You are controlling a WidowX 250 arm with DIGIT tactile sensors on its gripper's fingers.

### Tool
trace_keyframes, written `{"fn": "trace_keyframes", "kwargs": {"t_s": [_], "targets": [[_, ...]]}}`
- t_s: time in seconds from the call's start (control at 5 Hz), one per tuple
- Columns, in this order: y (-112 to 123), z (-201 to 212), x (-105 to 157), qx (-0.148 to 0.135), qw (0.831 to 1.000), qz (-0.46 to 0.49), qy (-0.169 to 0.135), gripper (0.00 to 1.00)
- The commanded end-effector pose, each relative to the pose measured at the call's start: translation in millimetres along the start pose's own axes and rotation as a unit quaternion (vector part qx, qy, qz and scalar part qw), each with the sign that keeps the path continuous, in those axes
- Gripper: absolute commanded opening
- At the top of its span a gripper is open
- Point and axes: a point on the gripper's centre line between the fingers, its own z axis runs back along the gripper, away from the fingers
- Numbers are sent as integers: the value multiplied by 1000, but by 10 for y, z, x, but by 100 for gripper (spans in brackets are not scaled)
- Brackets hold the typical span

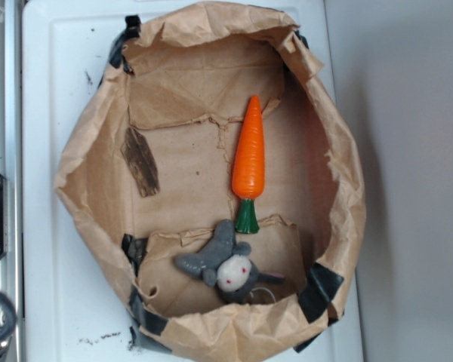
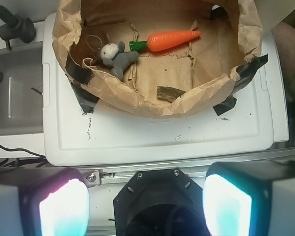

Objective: Grab the carrot.

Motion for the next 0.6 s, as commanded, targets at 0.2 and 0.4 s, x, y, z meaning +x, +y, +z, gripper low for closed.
{"fn": "trace_keyframes", "kwargs": {"t_s": [0.2, 0.4], "targets": [[192, -508, 1020, 9, 970, 241, -26, 100], [192, -508, 1020, 9, 970, 241, -26, 100]]}}
